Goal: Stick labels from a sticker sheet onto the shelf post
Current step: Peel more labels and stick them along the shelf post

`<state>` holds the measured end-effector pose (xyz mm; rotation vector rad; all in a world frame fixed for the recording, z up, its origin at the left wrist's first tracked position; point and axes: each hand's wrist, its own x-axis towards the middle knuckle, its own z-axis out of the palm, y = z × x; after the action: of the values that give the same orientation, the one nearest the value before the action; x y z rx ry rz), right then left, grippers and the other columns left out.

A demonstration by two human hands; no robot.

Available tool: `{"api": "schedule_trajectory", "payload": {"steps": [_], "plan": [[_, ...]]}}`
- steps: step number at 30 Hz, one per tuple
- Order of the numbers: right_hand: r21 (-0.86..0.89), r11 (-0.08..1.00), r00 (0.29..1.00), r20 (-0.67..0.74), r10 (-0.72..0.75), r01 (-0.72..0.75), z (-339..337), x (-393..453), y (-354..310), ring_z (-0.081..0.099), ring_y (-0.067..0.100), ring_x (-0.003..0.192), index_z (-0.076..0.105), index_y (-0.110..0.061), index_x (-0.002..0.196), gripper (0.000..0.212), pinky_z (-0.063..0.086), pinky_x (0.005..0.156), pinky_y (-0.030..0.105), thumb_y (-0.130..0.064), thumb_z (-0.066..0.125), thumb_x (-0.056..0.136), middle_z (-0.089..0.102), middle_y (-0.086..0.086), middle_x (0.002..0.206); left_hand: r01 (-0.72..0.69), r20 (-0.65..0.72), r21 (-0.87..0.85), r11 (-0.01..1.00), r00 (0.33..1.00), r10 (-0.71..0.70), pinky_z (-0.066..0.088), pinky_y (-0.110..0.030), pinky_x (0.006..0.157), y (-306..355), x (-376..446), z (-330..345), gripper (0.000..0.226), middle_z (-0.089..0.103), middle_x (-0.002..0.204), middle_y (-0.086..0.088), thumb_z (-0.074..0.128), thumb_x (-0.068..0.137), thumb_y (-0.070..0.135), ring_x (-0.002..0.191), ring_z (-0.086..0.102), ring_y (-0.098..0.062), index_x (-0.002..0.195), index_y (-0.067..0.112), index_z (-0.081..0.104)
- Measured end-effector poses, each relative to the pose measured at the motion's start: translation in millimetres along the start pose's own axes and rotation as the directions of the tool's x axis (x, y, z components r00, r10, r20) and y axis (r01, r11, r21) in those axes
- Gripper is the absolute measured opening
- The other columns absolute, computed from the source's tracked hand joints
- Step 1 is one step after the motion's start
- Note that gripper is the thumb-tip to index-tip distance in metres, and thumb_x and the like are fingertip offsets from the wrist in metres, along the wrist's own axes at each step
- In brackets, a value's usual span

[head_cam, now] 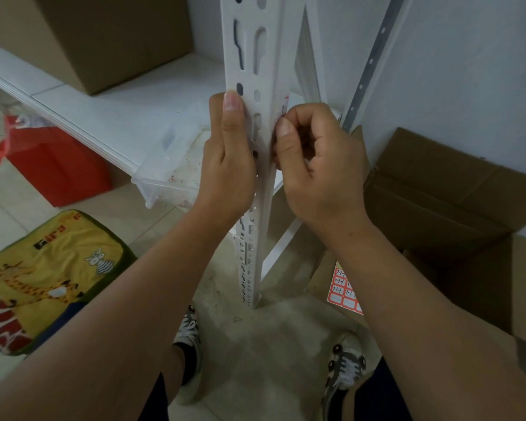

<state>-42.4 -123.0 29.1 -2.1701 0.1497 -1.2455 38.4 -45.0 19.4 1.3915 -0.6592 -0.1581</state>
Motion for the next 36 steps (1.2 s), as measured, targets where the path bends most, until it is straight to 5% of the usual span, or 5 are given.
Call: {"api": "schedule_trajectory", "payload": {"steps": [3, 6, 10, 15, 36], "plan": [[0.246, 0.954, 0.985, 0.052, 0.165, -0.173, -1.7, 0.8, -3.4, 0.062, 0.018, 0.062, 0.056, -0.009, 0.087, 0.012, 0.056, 0.059, 0.036, -0.008, 0.051, 0.098, 0.062, 0.006, 0.07, -0.01, -0.02, 0.016, 1.0, 1.0, 0.01, 0.053, -0.027, 0.087, -0.6, 0.8, -1.0, 0.071, 0.065, 0.106, -0.014, 0.02, 0.092, 0.059, 0.093, 0.064, -0.012, 0.129, 0.005, 0.047], [0.442, 0.844, 0.952, 0.114, 0.284, -0.305, -5.8, 1.2, -5.2, 0.062, 0.015, 0.065, 0.055, -0.006, 0.089, 0.012, 0.055, 0.064, 0.028, -0.002, 0.048, 0.098, 0.062, 0.006, 0.073, 0.008, 0.001, 0.013, 1.0, 1.0, -0.008, 0.055, -0.046, 0.09, -0.4, 2.0, -1.1, 0.075, 0.064, 0.104, -0.021, 0.02, 0.09, 0.062, 0.097, 0.065, -0.03, 0.124, 0.002, 0.048], [0.267, 0.944, 0.977, 0.138, 0.161, -0.193, -7.3, 1.4, -0.8, 0.063, 0.02, 0.07, 0.055, -0.01, 0.091, 0.007, 0.056, 0.065, 0.044, -0.011, 0.053, 0.097, 0.063, 0.005, 0.077, 0.021, 0.001, 0.024, 1.0, 1.0, -0.021, 0.055, -0.038, 0.09, -1.7, 2.2, -1.4, 0.069, 0.066, 0.11, -0.016, 0.019, 0.093, 0.059, 0.101, 0.066, -0.023, 0.128, 0.007, 0.049], [0.102, 0.991, 0.99, 0.118, 0.072, -0.085, -6.0, 3.1, 2.1, 0.063, 0.015, 0.072, 0.052, -0.018, 0.091, 0.007, 0.054, 0.063, 0.043, -0.016, 0.053, 0.097, 0.061, -0.006, 0.078, 0.005, 0.008, 0.0, 1.0, 1.0, -0.005, 0.052, -0.028, 0.088, -4.6, 2.7, -1.5, 0.068, 0.066, 0.114, -0.012, 0.019, 0.094, 0.058, 0.1, 0.065, -0.012, 0.13, 0.009, 0.049], [0.05, 0.998, 0.996, 0.082, 0.04, -0.044, -4.5, 4.8, 3.0, 0.062, 0.019, 0.065, 0.057, -0.005, 0.089, 0.014, 0.053, 0.058, 0.043, -0.015, 0.052, 0.097, 0.063, 0.006, 0.073, -0.007, -0.023, -0.01, 1.0, 1.0, 0.007, 0.052, -0.029, 0.089, -4.5, 2.4, 0.5, 0.077, 0.066, 0.114, -0.012, 0.021, 0.085, 0.066, 0.099, 0.065, -0.009, 0.13, 0.01, 0.049]]}}
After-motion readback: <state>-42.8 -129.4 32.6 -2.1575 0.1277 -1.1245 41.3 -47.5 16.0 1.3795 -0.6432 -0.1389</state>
